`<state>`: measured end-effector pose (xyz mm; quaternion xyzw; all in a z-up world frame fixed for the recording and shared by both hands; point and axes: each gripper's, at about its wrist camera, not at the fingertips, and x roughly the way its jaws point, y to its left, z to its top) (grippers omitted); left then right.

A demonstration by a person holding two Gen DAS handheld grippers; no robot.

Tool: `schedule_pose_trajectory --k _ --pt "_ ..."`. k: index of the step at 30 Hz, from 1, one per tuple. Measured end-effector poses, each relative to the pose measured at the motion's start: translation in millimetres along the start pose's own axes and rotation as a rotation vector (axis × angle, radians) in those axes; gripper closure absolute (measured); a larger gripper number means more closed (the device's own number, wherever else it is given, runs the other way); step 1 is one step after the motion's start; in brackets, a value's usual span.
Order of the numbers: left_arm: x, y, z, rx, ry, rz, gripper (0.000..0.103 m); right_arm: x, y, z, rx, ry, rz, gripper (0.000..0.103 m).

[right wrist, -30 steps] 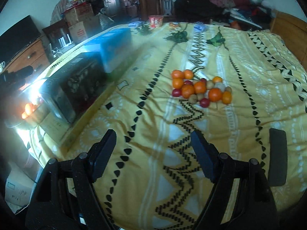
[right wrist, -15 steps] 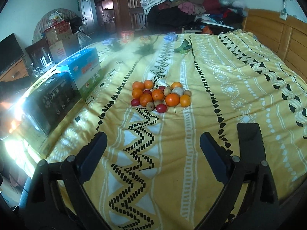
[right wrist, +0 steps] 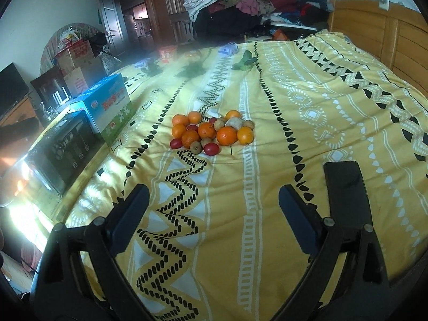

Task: Organize fruits
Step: 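Move both open grippers back to the fruit pile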

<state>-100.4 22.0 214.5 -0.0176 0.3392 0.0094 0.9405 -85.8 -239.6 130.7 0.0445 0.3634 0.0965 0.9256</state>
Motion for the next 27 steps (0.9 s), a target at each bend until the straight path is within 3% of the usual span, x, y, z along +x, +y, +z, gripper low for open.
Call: schedule_pose_trajectory --k 27 --pt "16 -2 -8 -0.025 0.046 -0.013 0.022 8 -5 -10 -0.011 0.044 -0.009 0.005"
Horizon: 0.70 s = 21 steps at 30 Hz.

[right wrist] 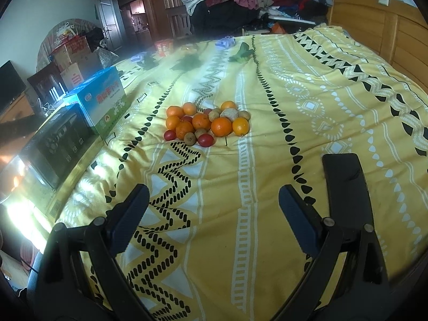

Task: Organize fruits
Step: 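Move both open grippers back to the fruit pile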

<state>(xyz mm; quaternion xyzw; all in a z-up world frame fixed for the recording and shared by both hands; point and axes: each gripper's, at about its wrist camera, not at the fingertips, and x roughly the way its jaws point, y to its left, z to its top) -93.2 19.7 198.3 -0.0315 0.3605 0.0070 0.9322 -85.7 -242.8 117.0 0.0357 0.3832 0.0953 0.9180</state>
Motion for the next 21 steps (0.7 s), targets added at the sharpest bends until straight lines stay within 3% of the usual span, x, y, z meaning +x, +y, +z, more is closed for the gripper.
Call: schedule_pose_trajectory --k 6,12,19,21 --pt "17 3 -1 -0.004 0.024 -0.021 0.021 9 -8 -12 0.016 0.027 0.027 0.005" --pt "61 -3 -4 -0.008 0.071 -0.057 0.022 15 -12 -19 0.0 0.014 0.081 0.007" --pt "133 1 -9 -0.047 0.164 -0.082 0.022 54 -14 -8 0.003 0.071 0.163 0.054" --pt "147 4 -13 -0.06 0.183 -0.088 0.022 73 -15 1 0.027 0.097 0.19 0.059"
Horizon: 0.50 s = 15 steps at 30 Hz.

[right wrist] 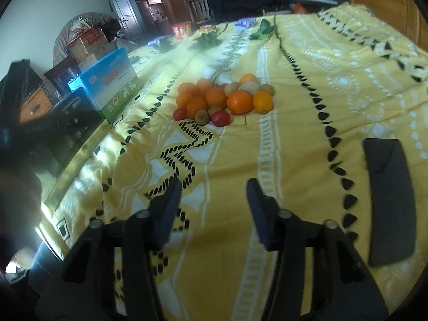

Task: Organize fruits
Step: 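Move both open grippers back to the fruit pile, then grasp a red tomato with the left gripper while the right gripper closes near the pile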

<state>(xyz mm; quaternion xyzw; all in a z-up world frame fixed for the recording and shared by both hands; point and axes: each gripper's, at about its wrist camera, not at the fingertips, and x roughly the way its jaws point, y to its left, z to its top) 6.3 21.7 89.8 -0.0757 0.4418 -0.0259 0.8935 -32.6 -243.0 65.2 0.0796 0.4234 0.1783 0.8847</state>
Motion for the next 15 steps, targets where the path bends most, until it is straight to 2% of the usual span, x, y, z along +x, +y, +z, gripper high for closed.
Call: schedule_pose_trajectory --k 3,8,15 --pt "16 4 1 -0.006 0.015 0.004 0.022 34 -10 25 0.037 0.029 0.037 0.06" --pt "30 11 12 -0.024 0.012 -0.008 0.022 89 -14 58 0.012 0.067 0.013 0.06" --pt "58 6 24 -0.042 0.025 -0.046 0.022 114 -13 65 -0.027 0.108 0.02 0.06"
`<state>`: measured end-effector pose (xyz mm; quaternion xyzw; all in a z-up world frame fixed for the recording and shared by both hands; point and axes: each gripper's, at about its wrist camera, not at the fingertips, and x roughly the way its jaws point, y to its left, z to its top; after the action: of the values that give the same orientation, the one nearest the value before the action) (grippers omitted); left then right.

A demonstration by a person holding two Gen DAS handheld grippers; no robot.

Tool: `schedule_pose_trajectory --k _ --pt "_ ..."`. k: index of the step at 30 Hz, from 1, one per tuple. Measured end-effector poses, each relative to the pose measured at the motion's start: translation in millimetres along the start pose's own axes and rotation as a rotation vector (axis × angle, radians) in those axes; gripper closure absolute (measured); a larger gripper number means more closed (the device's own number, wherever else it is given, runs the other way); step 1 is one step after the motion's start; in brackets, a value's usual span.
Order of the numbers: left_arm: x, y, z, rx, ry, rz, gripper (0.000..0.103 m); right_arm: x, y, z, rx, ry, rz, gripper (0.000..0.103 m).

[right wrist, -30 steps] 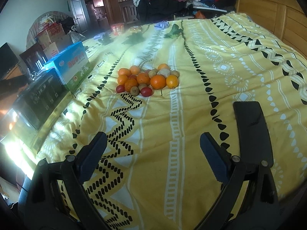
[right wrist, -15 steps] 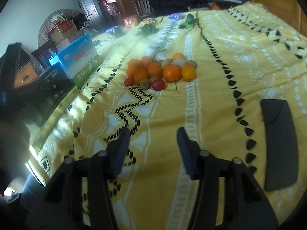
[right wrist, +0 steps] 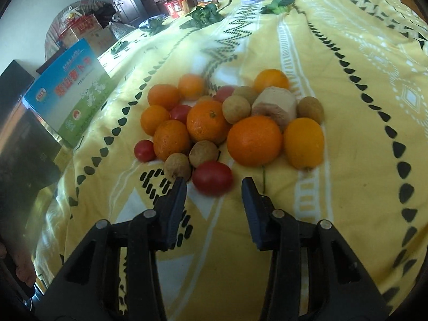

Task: Organize fruits
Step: 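Grasp a red tomato with the left gripper while the right gripper closes near the pile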

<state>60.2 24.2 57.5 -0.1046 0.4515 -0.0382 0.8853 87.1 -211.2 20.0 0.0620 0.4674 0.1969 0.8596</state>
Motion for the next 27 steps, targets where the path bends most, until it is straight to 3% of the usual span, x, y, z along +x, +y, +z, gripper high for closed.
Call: schedule_pose_trajectory --k 5,10,16,23,27 --pt "28 -23 6 0.078 0.03 -0.042 0.024 -5 -6 -6 0.027 -0.029 0.01 0.072" --pt "63 -39 14 0.171 0.088 -0.063 0.048 -10 -19 -16 0.093 -0.063 0.063 0.073" --pt "79 -51 21 0.24 0.096 -0.11 0.048 -8 -20 -14 0.103 -0.065 0.079 0.073" --pt "88 -56 22 0.243 0.084 -0.125 0.048 -6 -22 -13 0.106 -0.07 0.084 0.073" --pt "87 -56 21 0.246 0.068 -0.16 0.067 -7 -22 -14 0.105 -0.077 0.083 0.073"
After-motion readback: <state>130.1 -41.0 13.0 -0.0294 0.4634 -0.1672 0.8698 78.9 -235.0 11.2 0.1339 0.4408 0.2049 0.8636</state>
